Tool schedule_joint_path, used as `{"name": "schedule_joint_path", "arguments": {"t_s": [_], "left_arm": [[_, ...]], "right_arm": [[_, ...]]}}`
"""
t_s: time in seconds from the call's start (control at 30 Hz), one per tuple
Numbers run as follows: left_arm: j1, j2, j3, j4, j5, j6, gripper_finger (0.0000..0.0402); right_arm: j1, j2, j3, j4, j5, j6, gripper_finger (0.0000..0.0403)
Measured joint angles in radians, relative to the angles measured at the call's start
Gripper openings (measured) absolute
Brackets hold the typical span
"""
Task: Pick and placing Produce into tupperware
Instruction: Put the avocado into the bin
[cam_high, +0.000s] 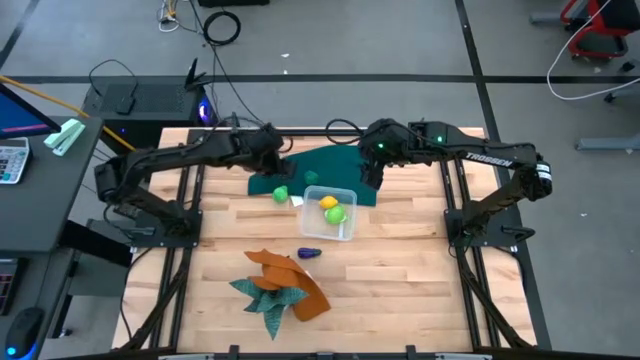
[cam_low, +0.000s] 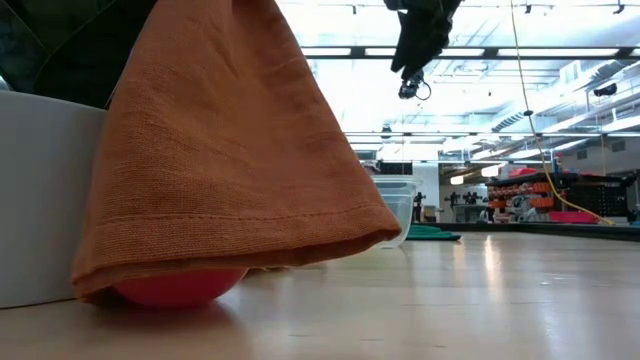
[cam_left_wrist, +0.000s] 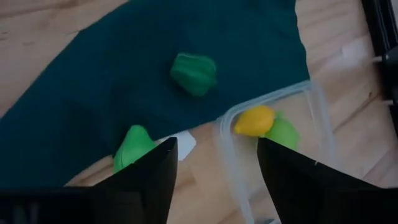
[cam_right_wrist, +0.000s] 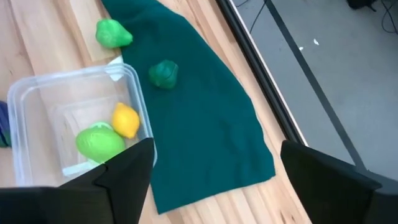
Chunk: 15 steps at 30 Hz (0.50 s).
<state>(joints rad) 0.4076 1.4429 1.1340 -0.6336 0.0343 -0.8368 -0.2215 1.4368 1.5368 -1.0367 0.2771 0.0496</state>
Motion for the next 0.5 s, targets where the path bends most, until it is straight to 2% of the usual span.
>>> {"name": "schedule_joint_path", "arguments": {"t_s": [0.3,0.5], "left_arm": [[0.078,0.203,0.294,-0.369,0.067,0.146,0.0221],[0.069,0.314,0.373,-0.458,0.068,0.15,0.0237]], "right_arm": [[-0.041,0.0,-0.001,-0.028,0.0,-0.054,0.0336],[-0.047,0.0,-0.005,-0.03,0.0,-0.062,0.0336]]}}
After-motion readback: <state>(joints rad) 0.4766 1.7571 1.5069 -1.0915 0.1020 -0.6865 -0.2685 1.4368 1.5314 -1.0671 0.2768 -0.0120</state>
